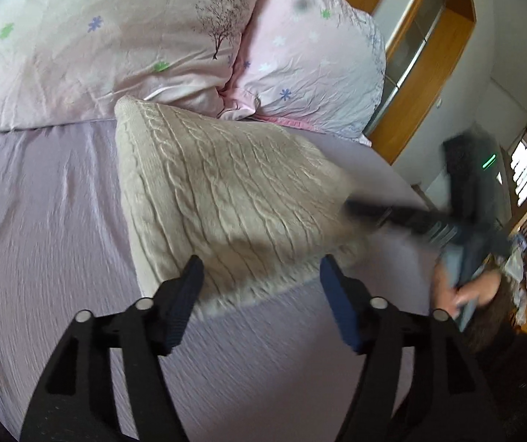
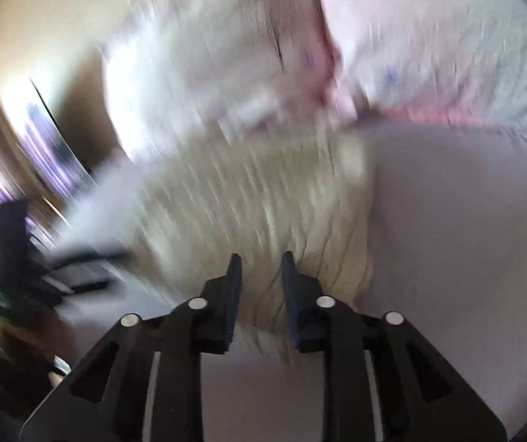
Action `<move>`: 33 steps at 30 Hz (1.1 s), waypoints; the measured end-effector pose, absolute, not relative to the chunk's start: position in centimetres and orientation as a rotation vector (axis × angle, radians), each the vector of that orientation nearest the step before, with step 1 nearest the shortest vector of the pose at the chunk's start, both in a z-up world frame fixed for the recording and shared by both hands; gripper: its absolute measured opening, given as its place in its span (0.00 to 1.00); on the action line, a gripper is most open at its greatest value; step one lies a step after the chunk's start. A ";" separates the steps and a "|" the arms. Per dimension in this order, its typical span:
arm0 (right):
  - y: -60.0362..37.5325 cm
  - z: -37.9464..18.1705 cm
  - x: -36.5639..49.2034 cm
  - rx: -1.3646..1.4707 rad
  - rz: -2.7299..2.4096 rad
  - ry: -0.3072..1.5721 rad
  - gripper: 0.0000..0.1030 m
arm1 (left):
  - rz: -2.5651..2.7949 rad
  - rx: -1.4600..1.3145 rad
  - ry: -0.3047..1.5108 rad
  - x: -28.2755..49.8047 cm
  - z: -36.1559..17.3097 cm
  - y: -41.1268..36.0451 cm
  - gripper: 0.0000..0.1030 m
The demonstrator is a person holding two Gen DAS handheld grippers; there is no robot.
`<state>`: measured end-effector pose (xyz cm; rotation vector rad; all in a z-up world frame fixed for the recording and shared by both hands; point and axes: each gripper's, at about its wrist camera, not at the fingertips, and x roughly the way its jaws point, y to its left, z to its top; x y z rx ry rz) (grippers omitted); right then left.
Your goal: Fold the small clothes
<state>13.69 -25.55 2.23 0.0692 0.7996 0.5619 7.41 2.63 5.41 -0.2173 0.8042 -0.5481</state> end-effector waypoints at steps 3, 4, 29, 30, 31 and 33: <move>-25.9 1.8 13.2 0.077 0.541 0.785 0.23 | -0.479 -0.275 0.818 6.4 5.2 2.5 0.81; -26.3 2.1 13.0 0.112 0.541 0.784 0.27 | -0.442 -0.280 0.824 6.0 5.1 2.5 0.83; -23.4 -0.7 8.3 -0.096 0.265 0.836 0.99 | 0.019 0.006 0.967 7.5 1.5 -0.3 0.98; -23.5 -0.8 8.3 -0.095 0.264 0.835 0.99 | 0.020 0.007 0.966 7.5 1.5 -0.3 0.98; -23.5 -0.7 8.3 -0.094 0.262 0.834 0.99 | 0.021 0.008 0.966 7.5 1.5 -0.3 0.98; -23.5 -0.7 8.3 -0.094 0.259 0.833 0.99 | 0.020 0.008 0.966 7.5 1.4 -0.3 0.98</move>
